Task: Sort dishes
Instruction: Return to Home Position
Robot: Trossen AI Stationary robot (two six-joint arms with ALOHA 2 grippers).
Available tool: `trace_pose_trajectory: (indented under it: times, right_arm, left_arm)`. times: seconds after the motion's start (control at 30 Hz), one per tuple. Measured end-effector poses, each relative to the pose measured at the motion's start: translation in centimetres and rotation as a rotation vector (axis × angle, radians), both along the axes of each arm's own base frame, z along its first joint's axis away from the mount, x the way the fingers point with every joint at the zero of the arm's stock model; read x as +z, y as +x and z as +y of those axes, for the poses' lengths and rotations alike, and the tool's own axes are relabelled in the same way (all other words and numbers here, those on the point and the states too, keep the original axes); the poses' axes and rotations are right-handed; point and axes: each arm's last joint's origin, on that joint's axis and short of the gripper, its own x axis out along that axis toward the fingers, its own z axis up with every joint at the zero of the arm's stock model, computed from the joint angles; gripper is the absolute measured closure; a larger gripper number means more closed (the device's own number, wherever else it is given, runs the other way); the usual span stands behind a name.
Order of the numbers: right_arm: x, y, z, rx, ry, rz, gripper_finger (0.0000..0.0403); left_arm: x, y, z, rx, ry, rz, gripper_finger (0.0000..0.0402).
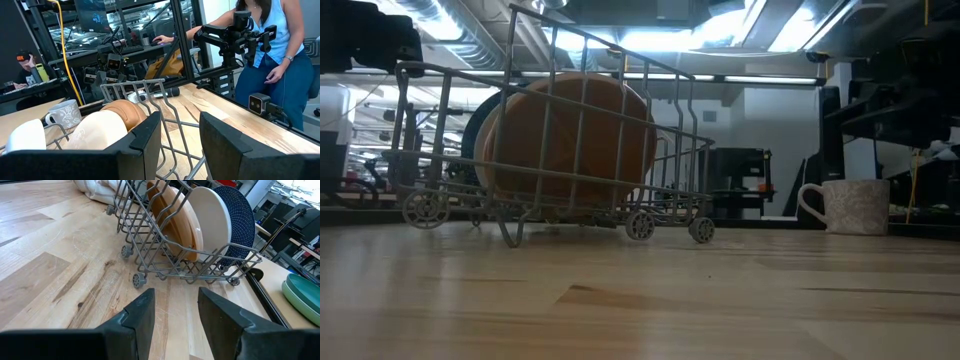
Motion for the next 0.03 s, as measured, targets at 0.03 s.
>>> trace_pose_trajectory:
  times: [0.03]
  right_arm:
    - [0.0, 0.0, 0.0, 0.0, 0.0, 0.0, 0.0248]
  left_arm:
    - [0.0, 0.0, 0.0, 0.0, 0.0, 0.0, 0.0276]
